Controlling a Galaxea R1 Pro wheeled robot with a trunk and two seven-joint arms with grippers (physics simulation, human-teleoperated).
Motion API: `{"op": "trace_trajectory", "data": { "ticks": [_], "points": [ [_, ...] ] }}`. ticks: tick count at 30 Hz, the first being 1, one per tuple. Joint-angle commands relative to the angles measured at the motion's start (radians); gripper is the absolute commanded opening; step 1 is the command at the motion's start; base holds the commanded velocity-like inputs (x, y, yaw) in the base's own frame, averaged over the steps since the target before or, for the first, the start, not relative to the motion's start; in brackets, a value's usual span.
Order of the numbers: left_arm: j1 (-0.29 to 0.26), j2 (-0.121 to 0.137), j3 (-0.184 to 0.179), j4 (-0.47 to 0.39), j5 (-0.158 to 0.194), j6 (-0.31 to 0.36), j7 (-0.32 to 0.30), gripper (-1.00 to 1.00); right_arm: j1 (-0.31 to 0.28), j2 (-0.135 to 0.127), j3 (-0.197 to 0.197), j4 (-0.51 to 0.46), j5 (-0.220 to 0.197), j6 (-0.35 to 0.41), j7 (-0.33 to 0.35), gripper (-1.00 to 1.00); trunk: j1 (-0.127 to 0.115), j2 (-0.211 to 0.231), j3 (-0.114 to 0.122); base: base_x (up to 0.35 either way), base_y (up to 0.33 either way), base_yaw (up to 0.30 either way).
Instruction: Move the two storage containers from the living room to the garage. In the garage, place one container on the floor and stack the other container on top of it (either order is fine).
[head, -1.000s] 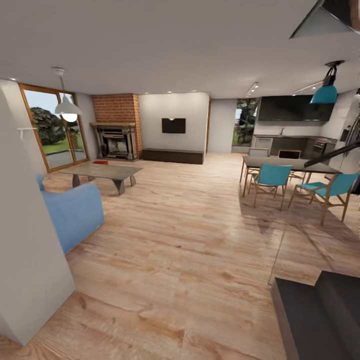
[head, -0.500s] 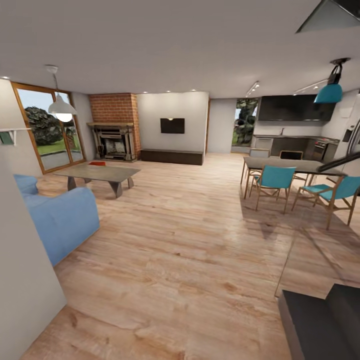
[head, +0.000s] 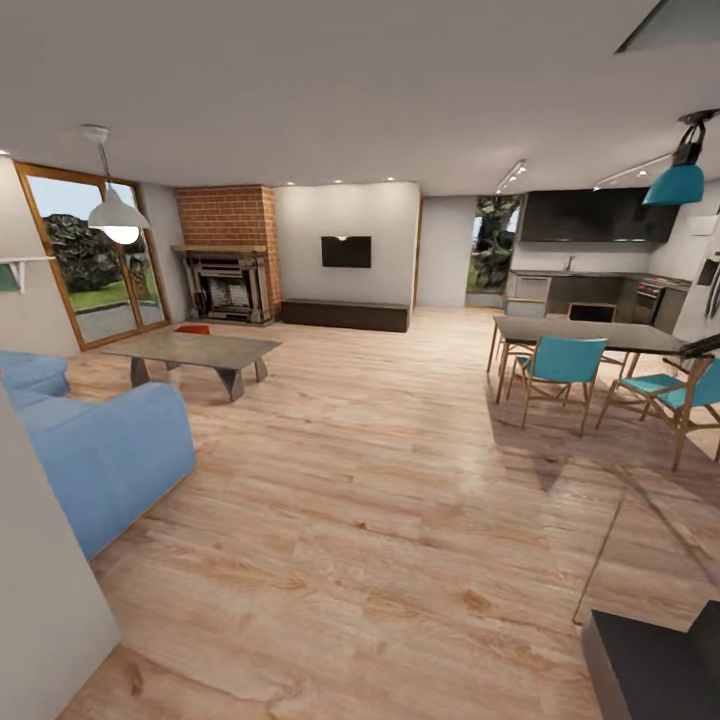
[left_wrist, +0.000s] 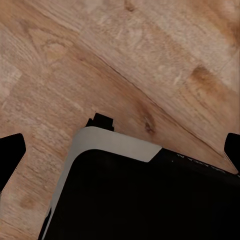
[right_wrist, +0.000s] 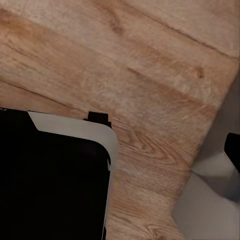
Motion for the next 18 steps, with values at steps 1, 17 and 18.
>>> {"op": "trace_trajectory", "data": {
  "ticks": [1, 17, 18],
  "points": [
    [-0.001, 0.000, -0.002, 0.000, 0.006, 0.001, 0.000, 1.00, -0.001, 0.000, 0.009, 0.003, -0.010, -0.006, -0.001, 1.00, 0.001, -0.001, -0.001, 0.322, 0.092, 0.000],
    [-0.001, 0.001, -0.002, 0.000, 0.007, 0.005, 0.000, 1.00, -0.001, 0.000, 0.009, 0.003, -0.012, -0.007, -0.002, 1.00, 0.001, -0.001, -0.001, 0.322, 0.092, 0.000],
    [-0.001, 0.001, -0.002, 0.000, 0.007, 0.004, 0.000, 1.00, -0.001, -0.001, 0.009, 0.003, -0.012, -0.007, -0.002, 1.00, 0.001, -0.001, -0.001, 0.322, 0.092, 0.000]
  ]
}}
